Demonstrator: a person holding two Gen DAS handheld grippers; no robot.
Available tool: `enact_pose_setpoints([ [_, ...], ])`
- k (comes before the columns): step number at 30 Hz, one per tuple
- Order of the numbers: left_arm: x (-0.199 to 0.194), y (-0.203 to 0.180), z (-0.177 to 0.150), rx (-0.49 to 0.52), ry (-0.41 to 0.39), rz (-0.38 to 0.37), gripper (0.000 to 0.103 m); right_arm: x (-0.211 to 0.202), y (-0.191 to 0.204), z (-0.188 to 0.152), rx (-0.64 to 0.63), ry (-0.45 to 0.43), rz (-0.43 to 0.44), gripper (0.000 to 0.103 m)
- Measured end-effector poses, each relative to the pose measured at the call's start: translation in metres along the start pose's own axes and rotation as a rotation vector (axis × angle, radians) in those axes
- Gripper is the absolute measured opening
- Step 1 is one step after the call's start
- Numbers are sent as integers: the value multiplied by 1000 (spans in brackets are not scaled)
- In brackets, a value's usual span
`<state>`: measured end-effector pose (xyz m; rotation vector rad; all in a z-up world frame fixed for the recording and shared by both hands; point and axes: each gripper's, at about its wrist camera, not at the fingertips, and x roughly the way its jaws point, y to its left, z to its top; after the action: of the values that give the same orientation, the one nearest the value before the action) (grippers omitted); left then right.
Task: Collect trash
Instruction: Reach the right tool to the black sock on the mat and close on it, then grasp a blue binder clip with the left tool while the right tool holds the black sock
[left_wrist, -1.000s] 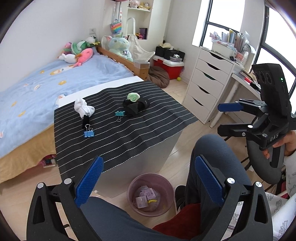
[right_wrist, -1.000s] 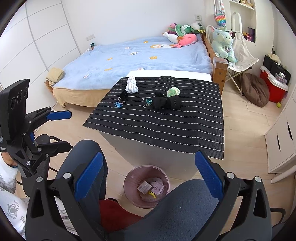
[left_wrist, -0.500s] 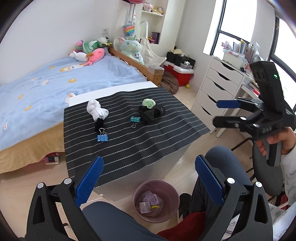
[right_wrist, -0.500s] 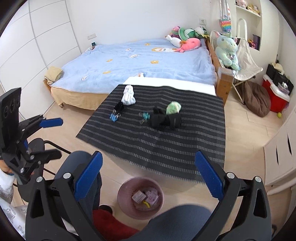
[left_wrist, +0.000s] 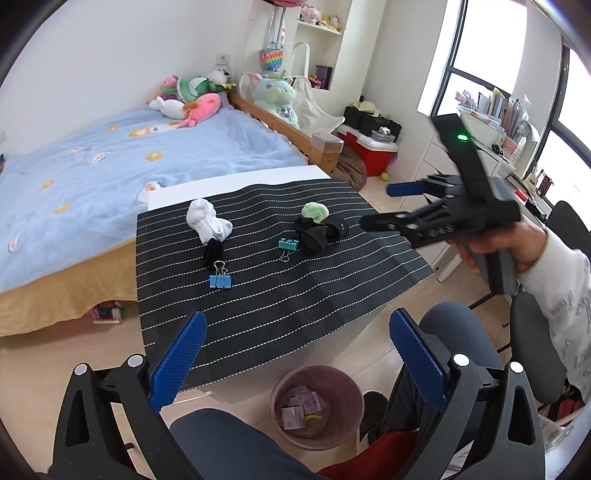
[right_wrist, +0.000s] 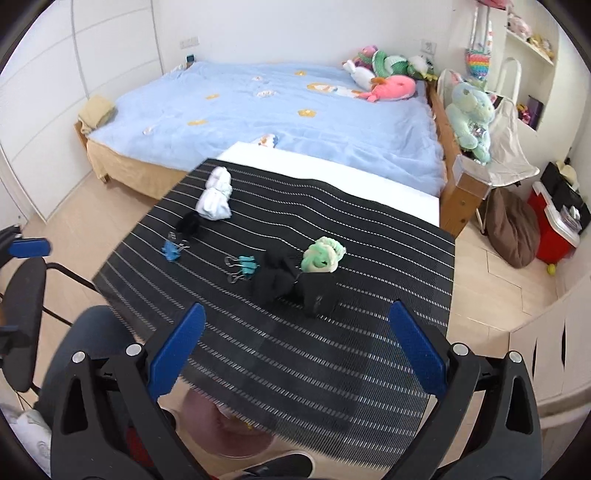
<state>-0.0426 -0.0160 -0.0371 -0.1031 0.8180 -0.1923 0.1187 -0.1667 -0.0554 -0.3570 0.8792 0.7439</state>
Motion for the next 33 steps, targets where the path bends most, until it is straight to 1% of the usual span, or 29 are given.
enact_pose_setpoints([
  [6, 2, 6, -1, -17, 7, 10, 95, 42, -16, 6, -25, 87, 15, 98],
  [8, 3, 9, -1, -23, 10, 15, 95, 52, -19, 5, -32, 102, 28, 92],
  [10, 4, 10, -1, -28, 14, 19, 95, 63, -22, 3, -43, 127, 38, 78],
  [13, 6, 13, -1, -33, 21, 25, 95, 75, -24, 2, -47, 144, 53, 68],
  [20, 10, 17, -3, -46, 34, 33, 95, 84, -25, 3, -64, 133, 99, 57],
  [21, 11, 17, -3, -47, 36, 33, 95, 84, -25, 3, -66, 129, 105, 52],
  [22, 11, 17, -3, -48, 38, 34, 95, 85, -25, 3, -71, 130, 107, 43],
  [24, 12, 16, -4, -51, 43, 34, 95, 88, -24, 2, -73, 135, 102, 36],
  [30, 15, 16, -4, -51, 52, 32, 95, 81, -25, -1, -66, 121, 112, 26],
  [33, 16, 16, -4, -53, 50, 31, 95, 75, -24, -3, -58, 106, 113, 25],
])
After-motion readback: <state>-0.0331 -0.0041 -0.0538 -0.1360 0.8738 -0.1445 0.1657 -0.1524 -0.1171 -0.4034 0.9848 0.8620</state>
